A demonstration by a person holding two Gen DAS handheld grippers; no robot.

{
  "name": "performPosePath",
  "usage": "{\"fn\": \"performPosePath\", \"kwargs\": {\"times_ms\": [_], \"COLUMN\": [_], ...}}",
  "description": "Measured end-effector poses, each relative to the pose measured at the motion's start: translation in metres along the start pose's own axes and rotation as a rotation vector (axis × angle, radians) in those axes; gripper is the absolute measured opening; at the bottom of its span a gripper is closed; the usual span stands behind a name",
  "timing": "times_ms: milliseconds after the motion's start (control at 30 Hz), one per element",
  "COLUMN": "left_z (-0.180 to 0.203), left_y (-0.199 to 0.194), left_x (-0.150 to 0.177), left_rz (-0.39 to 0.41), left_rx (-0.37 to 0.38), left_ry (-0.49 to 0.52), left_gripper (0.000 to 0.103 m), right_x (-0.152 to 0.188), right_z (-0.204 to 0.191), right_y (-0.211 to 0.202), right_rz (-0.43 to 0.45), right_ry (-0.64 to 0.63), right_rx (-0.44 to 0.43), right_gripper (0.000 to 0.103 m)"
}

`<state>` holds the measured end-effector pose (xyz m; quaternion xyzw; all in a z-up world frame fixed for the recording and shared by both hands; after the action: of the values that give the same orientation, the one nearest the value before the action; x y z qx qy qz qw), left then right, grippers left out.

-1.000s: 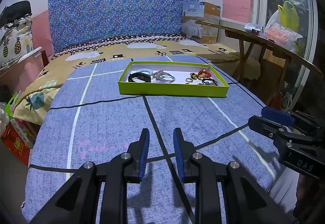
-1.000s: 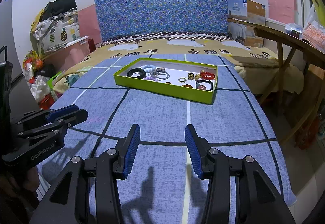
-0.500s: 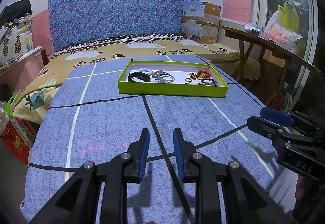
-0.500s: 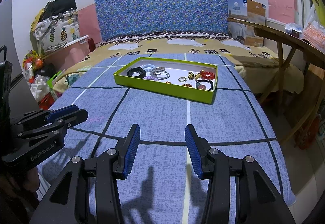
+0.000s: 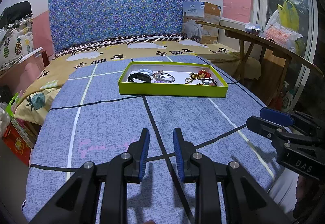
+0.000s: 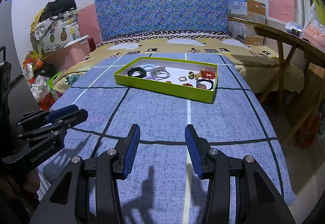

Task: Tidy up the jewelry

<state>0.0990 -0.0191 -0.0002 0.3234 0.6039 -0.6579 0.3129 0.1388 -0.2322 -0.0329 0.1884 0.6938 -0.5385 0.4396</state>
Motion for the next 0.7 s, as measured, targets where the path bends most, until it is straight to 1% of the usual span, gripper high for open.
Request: {"fn": "performPosePath", "kwargs": {"times_ms": [700], "left_z": [0.0021], "left_y": [-0.0028], "left_x": [-0.0006], "left_rz": [0.002], "left_rx": [-0.011], "left_ry": [0.009], "left_gripper": [0.025], "right_x": [-0.0004], "right_z": [0.0], "right_y": [-0.001], "right_rz": [-0.002], "right_ry": [0.001], "right_rx": [-0.001], "right_gripper": [0.047]}}
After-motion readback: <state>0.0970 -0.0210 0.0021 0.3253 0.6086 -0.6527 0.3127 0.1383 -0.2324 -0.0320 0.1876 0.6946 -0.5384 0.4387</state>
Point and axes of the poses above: each gripper's, at about its wrist camera, not at the fingertips, and y roughly the way its jaws point, z to its right, x to its underside, the point moved 4 cm from there along y, roughly the way its jaws point, and after that the axes turned 2 degrees about x, right-handed, at the moved point
